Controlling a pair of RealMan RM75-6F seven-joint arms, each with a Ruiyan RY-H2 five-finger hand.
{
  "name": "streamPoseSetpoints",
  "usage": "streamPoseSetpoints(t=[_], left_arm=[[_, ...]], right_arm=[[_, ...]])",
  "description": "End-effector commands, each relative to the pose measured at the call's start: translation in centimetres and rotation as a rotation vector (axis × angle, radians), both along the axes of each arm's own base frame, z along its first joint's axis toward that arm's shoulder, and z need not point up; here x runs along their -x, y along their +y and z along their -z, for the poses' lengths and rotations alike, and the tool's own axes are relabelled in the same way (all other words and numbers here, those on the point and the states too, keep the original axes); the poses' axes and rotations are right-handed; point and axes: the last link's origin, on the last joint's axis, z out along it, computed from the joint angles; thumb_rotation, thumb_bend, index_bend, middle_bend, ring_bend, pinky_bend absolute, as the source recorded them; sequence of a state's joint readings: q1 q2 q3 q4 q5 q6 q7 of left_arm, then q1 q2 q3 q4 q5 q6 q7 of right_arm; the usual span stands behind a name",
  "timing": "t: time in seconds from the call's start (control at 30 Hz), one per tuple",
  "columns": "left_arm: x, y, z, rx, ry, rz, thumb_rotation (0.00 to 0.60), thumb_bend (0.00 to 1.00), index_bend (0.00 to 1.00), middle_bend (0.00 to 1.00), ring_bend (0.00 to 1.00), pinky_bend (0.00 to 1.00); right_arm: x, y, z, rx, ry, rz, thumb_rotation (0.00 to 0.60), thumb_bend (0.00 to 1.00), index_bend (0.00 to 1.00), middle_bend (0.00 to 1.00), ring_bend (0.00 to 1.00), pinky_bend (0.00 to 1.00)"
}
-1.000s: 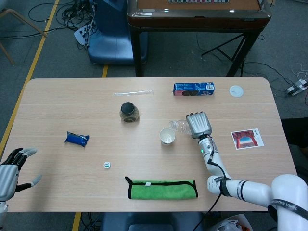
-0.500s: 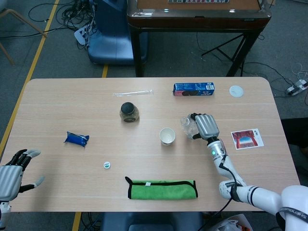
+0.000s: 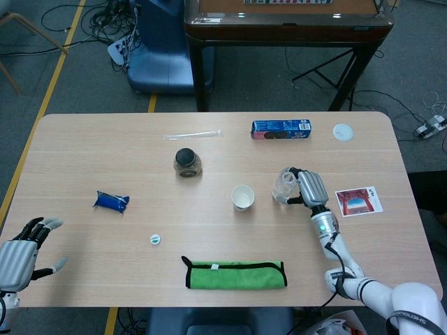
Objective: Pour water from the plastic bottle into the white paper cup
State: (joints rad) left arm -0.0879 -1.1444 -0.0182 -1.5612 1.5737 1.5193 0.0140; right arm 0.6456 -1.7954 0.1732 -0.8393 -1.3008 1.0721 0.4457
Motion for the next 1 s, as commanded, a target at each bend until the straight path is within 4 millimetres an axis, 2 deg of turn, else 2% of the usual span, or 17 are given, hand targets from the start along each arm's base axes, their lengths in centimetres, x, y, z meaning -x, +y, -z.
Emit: streamPoseSetpoints(t=[0.03,0.3,0.5,0.6,0.83,1.0], left_arm=[[0.0,0.0,0.0,0.002,0.0,0.001,0.6,0.13,0.25,0.24,0.16,0.48],[-0.2,-0.1,0.0,0.006,-0.004,0.015,0.6,0.13,0.25,0.24,0.16,0.48],[-0.1,-0.1,0.1,0.01,-0.004,0.013,0.6,0.13,0.25,0.24,0.16,0.48],[-0.2,-0.1,0.1,0.011,-0.003,0.016,0.6,0.13,0.25,0.24,0.16,0.48],[-0.1,-0.1,0.1,0.012,-0.001,0.013,0.6,0.13,0.25,0.24,0.16,0.48],[-0.1,-0.1,0.2,0.013,0.001,0.013,0.6,0.13,0.25,0.24,0.16,0.48]], right_arm=[[0.2,0.3,0.8,-0.013,-0.045,0.002,0.6,0.28,0.62,0.58,0.45,0.46],[0.8,0.1,1.3,-0.023,-0.112,0.022,0.6,0.17,0.62,0.57,0.44,0.46],[1.2,0.1,1.3,-0.021,-0.108,0.014,0.6,0.02,0.61,0.52,0.41,0.46],[1.3,0.1,1.3,-0.028,-0.105,0.008,0.6,0.0,0.54,0.48,0.38,0.46],[1.4,0.0,0.8,-0.033,-0.106,-0.002,0.6,0.0,0.26,0.32,0.26,0.46],[1.6,-0.1,0.4,-0.034,-0.097,0.0,0.6,0.0,0.19,0.25,0.21,0.46]])
